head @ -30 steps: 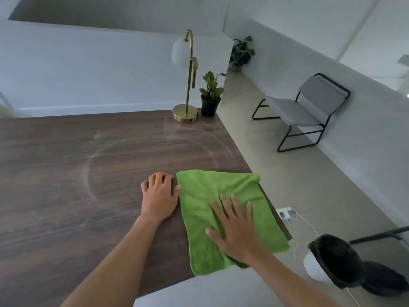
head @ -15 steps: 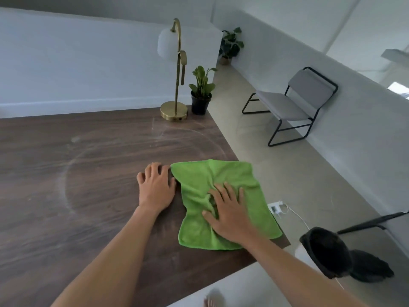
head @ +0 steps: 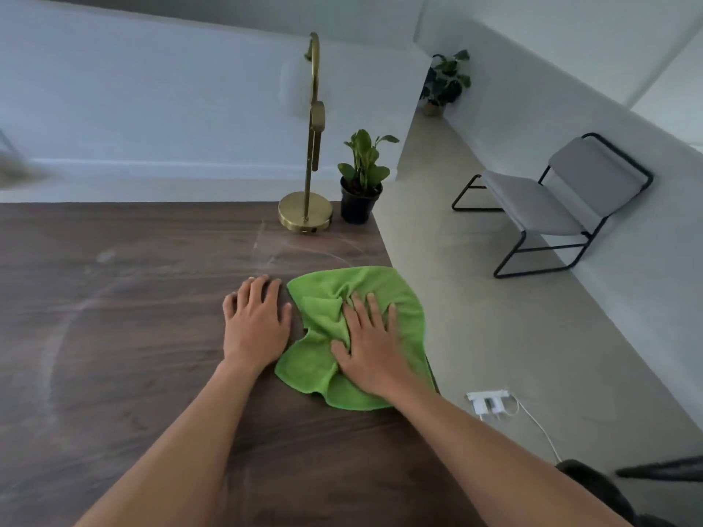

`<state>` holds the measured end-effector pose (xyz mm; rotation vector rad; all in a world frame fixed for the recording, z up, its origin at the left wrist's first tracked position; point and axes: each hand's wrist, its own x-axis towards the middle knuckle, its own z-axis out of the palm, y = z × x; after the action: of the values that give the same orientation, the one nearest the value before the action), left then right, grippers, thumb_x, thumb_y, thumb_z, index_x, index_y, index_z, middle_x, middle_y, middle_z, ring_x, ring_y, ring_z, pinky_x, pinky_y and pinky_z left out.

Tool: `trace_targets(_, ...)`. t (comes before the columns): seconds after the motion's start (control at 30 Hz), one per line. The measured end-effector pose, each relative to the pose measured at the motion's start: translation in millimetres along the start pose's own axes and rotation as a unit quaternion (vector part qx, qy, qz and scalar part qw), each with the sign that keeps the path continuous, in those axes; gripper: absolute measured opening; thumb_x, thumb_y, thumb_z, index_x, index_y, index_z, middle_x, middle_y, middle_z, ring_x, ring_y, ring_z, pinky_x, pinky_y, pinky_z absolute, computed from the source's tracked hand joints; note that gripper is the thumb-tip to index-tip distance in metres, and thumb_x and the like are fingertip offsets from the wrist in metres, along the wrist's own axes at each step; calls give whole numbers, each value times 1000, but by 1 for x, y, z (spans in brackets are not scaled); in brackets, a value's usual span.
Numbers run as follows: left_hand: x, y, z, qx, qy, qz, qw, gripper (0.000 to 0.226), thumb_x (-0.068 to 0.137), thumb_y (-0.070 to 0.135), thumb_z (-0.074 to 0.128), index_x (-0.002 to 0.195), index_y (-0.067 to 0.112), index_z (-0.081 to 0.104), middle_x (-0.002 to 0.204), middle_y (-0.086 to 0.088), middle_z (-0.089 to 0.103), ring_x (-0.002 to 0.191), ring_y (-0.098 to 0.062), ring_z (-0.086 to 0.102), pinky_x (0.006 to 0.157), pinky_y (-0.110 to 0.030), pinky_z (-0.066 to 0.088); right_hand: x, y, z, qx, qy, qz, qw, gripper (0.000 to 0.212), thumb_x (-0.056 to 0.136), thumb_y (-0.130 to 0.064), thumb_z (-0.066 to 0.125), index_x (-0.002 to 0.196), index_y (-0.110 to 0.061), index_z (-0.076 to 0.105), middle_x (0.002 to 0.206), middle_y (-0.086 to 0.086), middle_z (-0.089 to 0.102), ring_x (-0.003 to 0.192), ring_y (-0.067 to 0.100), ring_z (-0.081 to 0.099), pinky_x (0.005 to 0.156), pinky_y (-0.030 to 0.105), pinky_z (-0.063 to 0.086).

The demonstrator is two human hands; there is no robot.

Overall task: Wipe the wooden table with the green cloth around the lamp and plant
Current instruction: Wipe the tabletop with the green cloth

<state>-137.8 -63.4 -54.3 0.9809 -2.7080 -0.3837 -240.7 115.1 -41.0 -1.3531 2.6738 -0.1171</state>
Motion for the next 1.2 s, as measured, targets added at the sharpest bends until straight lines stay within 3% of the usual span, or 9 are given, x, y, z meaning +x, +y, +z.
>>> trace_targets(0.1,3,2,3,21,17,-5,1000,50,96,39,41,141,17,44,148,-5,40,140,-25,30,111,-46,22,-19,25,-6,39,54,-74,995,50,84,-46,40,120,-14,49,130,6,46,126,26,39,113,47,28)
trace_targets(0.17,2,2,4,31,27,-3,999,51,94,41,38,138,17,47,145,-5,43,138,-25,32,109,-46,23,-3,48,-12,27,71,-47,996,36,81,-44,41,103,-17,49,109,1,46,103,22,43,99,42,39)
trace_targets(0.33,-1,4,1,40,37,-9,998,54,93,44,34,138,19,49,145,-2,45,137,-22,33,110,-43,23,88,49,-13,57,25,69,996,67,92,-48,26,148,-12,27,157,14,20,146,34,15,120,52,10)
trace_targets(0.43,-1,5,0,42,38,-11,998,53,93,43,35,137,20,50,145,-1,45,138,-20,33,111,-42,23,97,17,-7,-9,-5,7,1000,74,94,-56,16,157,-17,5,164,9,-2,151,31,-9,118,58,-8)
trace_targets(0.57,0,5,0,33,35,-15,999,51,92,42,35,136,20,50,145,0,46,138,-19,34,111,-41,24,54,16,-5,41,12,-103,994,72,87,-56,31,148,-17,33,156,3,27,148,26,17,121,52,7)
trace_targets(0.67,0,4,1,35,37,-16,999,52,92,43,34,136,21,51,144,1,47,137,-18,35,110,-39,24,58,48,-10,72,64,-48,994,47,80,-52,38,108,-17,48,121,2,43,117,24,41,105,44,37)
trace_targets(0.9,0,5,1,35,42,-22,998,50,93,42,38,136,22,51,144,3,47,138,-16,34,111,-39,22,144,42,-11,29,22,3,999,79,90,-56,29,154,-12,15,163,16,10,151,31,4,121,50,-1)
trace_targets(1.03,1,4,2,35,39,-23,998,50,93,43,39,138,23,50,145,4,46,139,-15,33,113,-38,22,146,46,-12,54,89,-22,994,68,85,-55,38,141,-16,42,147,8,38,140,30,30,117,45,19)
trace_targets(1.2,1,4,2,31,42,-21,998,50,93,42,40,138,24,49,146,4,45,139,-14,32,113,-38,22,162,42,-12,30,45,-20,998,84,82,-61,16,154,-19,22,163,6,16,150,25,8,122,48,5)
